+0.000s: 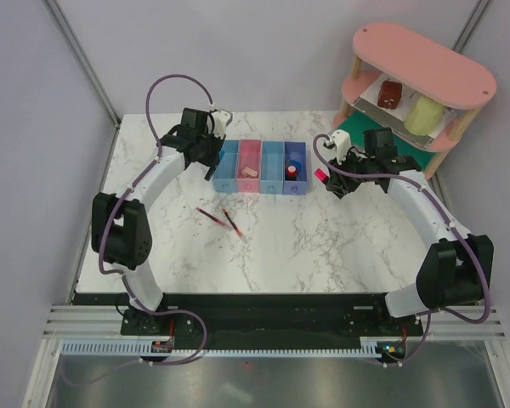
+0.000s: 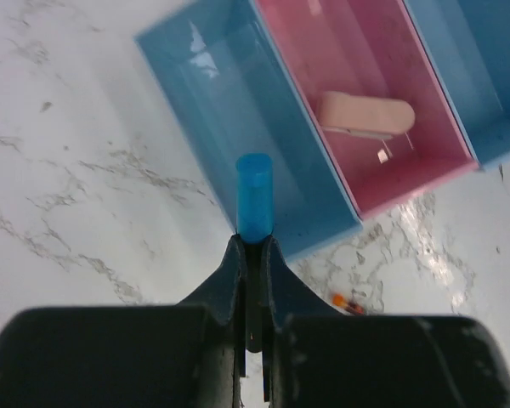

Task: Sort the stationery into containers
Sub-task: Pick up the pen from the center of the board, then place the pen in the storage box.

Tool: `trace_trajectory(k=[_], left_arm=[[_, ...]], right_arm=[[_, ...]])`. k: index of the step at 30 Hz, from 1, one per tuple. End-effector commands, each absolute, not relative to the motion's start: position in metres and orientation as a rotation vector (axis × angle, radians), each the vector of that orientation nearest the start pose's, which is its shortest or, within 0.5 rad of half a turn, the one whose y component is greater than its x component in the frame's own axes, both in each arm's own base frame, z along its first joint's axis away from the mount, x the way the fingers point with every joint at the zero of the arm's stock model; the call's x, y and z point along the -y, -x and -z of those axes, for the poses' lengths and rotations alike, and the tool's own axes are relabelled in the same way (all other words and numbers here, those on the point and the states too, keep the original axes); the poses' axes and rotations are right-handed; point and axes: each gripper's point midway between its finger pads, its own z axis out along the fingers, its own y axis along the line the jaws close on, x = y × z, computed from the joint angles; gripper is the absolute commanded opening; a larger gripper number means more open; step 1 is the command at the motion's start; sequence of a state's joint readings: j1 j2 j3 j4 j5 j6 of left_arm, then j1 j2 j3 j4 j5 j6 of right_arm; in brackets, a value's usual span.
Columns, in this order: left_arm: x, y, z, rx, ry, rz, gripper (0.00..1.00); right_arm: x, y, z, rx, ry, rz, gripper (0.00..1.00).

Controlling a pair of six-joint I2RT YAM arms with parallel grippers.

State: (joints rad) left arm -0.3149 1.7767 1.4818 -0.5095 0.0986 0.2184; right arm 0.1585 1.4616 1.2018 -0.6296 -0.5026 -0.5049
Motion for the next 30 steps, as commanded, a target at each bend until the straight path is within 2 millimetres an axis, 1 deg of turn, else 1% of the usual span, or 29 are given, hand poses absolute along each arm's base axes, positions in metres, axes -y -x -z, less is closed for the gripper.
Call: trace_trajectory(k=[1, 4, 6, 7, 8, 9, 10, 11, 13, 14, 15, 17, 19, 20, 21, 22, 23, 24, 25, 26, 27, 28, 29, 30], left_arm=[[0.149, -0.484, -0.196, -2.174, -0.498, 0.209, 0.02], [0.15, -0.49, -0.195, -2.173, -0.487, 0.215, 0.02], [0.153, -0.495, -0.187, -2.188, -0.487, 0.224, 0.02], [0.153, -0.499, -0.189, -2.183, -0.477, 0.227, 0.02], [0.156, -0.502, -0.18, -2.199, -0.478, 0.24, 0.02], [0.157, -0.504, -0.179, -2.205, -0.468, 0.254, 0.02], [0.16, -0.508, -0.182, -2.198, -0.463, 0.263, 0.02], [0.163, -0.51, -0.174, -2.218, -0.464, 0.28, 0.02], [0.166, -0.513, -0.175, -2.22, -0.456, 0.301, 0.02], [0.167, -0.514, -0.173, -2.226, -0.453, 0.304, 0.02], [0.167, -0.515, -0.171, -2.229, -0.456, 0.301, 0.02], [0.164, -0.514, -0.17, -2.234, -0.46, 0.292, 0.02], [0.161, -0.511, -0.173, -2.232, -0.469, 0.285, 0.02], [0.156, -0.51, -0.176, -2.231, -0.462, 0.283, 0.03], [0.154, -0.508, -0.178, -2.23, -0.462, 0.284, 0.05], [0.15, -0.503, -0.184, -2.224, -0.46, 0.284, 0.09], [0.144, -0.5, -0.186, -2.226, -0.452, 0.281, 0.12], [0.14, -0.495, -0.187, -2.226, -0.457, 0.277, 0.2], [0.134, -0.486, -0.193, -2.219, -0.457, 0.267, 0.43], [0.127, -0.482, -0.194, -2.22, -0.454, 0.253, 0.49], [0.121, -0.475, -0.198, -2.214, -0.468, 0.235, 0.56], [0.113, -0.463, -0.2, -2.216, -0.468, 0.207, 0.69], [0.107, -0.457, -0.203, -2.212, -0.471, 0.183, 0.76], [0.102, -0.449, -0.204, -2.212, -0.495, 0.156, 0.8]], right_arm=[[-0.145, -0.354, -0.205, -2.062, 0.939, -0.543, 0.0], [-0.153, -0.359, -0.215, -2.035, 0.931, -0.555, 0.0], [-0.162, -0.361, -0.219, -2.021, 0.937, -0.568, 0.0], [-0.166, -0.363, -0.22, -2.011, 0.941, -0.571, 0.0], [-0.175, -0.364, -0.225, -1.993, 0.958, -0.577, 0.0], [-0.18, -0.365, -0.223, -1.995, 0.965, -0.584, 0.0], [-0.185, -0.366, -0.226, -1.99, 0.959, -0.592, 0.0], [-0.195, -0.367, -0.231, -1.968, 0.977, -0.597, 0.0], [-0.203, -0.368, -0.228, -1.978, 0.995, -0.605, 0.0], [-0.206, -0.37, -0.231, -1.967, 1.006, -0.596, 0.0], [-0.208, -0.371, -0.229, -1.973, 1.014, -0.595, 0.0], [-0.213, -0.371, -0.229, -1.966, 1.039, -0.596, 0.0], [-0.221, -0.372, -0.229, -1.953, 1.062, -0.591, 0.0], [-0.226, -0.373, -0.231, -1.94, 1.073, -0.592, 0.0], [-0.231, -0.379, -0.227, -1.941, 1.074, -0.592, 0.0], [-0.236, -0.383, -0.227, -1.937, 1.071, -0.591, 0.0], [-0.246, -0.388, -0.233, -1.932, 1.044, -0.604, 0.0], [-0.252, -0.401, -0.227, -1.928, 1.02, -0.606, 0.0], [-0.259, -0.407, -0.227, -1.921, 1.002, -0.625, 0.0], [-0.264, -0.417, -0.234, -1.903, 0.972, -0.636, 0.0], [-0.273, -0.43, -0.226, -1.917, 0.927, -0.664, 0.0], [-0.277, -0.437, -0.225, -1.921, 0.898, -0.684, 0.0], [-0.284, -0.447, -0.234, -1.894, 0.88, -0.703, 0.0], [-0.293, -0.457, -0.22, -1.923, 0.844, -0.746, 0.0]])
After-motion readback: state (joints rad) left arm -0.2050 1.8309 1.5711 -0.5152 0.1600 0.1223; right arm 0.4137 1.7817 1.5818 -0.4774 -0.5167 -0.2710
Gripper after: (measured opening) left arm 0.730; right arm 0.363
